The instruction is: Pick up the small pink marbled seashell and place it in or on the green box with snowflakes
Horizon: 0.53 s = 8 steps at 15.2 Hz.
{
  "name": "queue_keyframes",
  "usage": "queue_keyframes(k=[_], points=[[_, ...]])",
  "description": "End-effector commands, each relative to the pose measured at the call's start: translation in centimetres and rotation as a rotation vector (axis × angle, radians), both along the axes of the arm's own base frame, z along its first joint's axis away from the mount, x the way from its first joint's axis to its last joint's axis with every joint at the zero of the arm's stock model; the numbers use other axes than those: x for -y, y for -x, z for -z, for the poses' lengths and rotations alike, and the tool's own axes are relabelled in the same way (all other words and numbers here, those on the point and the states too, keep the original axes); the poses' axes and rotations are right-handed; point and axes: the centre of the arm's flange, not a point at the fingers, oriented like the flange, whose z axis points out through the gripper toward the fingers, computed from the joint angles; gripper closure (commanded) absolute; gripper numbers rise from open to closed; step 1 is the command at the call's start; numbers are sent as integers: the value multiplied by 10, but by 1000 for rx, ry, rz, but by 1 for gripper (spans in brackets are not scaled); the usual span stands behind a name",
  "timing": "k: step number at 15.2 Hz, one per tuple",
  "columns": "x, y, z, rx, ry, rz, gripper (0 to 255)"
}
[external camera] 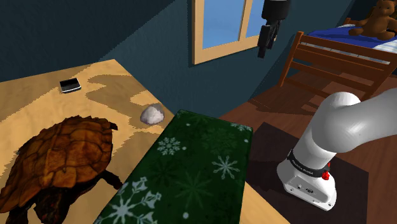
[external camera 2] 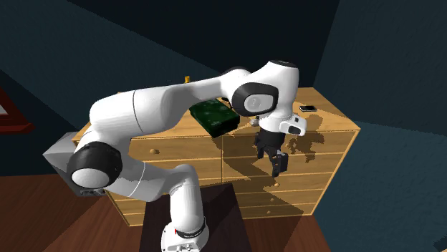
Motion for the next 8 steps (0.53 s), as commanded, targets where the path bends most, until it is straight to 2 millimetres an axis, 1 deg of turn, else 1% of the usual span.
queue_keyframes(k=[1, 8], points=[[0, 0, 0, 0, 0, 0, 0], [-99, -7, 11, 44, 49, 41, 0]])
